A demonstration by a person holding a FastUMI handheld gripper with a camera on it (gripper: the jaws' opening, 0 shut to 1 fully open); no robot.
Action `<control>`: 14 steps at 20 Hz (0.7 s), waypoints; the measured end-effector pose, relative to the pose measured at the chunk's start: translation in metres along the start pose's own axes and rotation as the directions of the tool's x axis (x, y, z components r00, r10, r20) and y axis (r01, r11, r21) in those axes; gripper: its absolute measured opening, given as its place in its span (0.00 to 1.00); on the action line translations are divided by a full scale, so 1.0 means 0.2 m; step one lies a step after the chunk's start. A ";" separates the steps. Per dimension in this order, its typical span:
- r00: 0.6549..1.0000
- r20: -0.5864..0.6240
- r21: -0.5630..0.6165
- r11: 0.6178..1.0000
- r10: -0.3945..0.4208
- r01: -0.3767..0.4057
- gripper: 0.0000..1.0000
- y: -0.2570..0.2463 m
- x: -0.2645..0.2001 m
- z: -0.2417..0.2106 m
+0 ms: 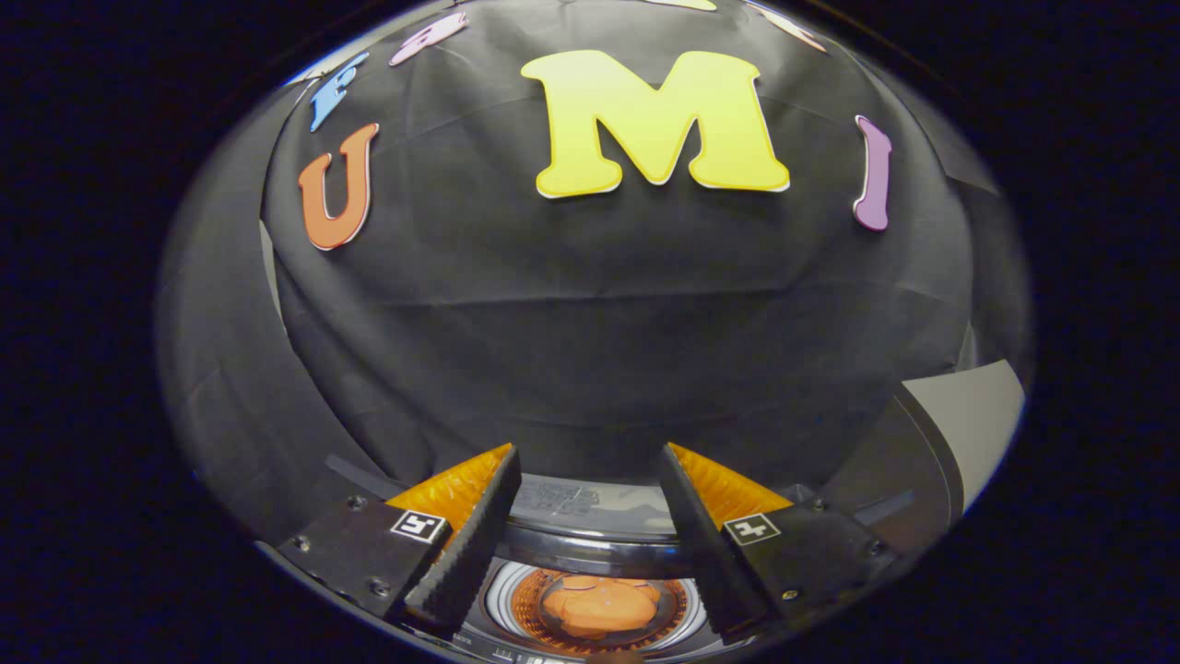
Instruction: Put the clothes into the washing machine and then close the washing machine lid.
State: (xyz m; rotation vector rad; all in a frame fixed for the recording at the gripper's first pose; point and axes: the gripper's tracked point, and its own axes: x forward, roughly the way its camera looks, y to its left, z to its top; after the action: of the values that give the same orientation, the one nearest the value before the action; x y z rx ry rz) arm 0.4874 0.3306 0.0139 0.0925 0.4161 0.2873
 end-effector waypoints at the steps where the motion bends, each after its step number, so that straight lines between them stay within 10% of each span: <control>1: 1.000 0.000 0.002 1.000 0.001 -0.001 0.95 0.00 -0.01 -0.02; 14: 0.992 -0.124 0.035 0.999 0.013 -0.008 0.91 0.04 -0.24 -0.49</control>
State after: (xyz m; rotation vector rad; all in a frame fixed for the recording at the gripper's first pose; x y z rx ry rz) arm 0.4026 0.3267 -0.0559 0.1107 0.5445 0.2974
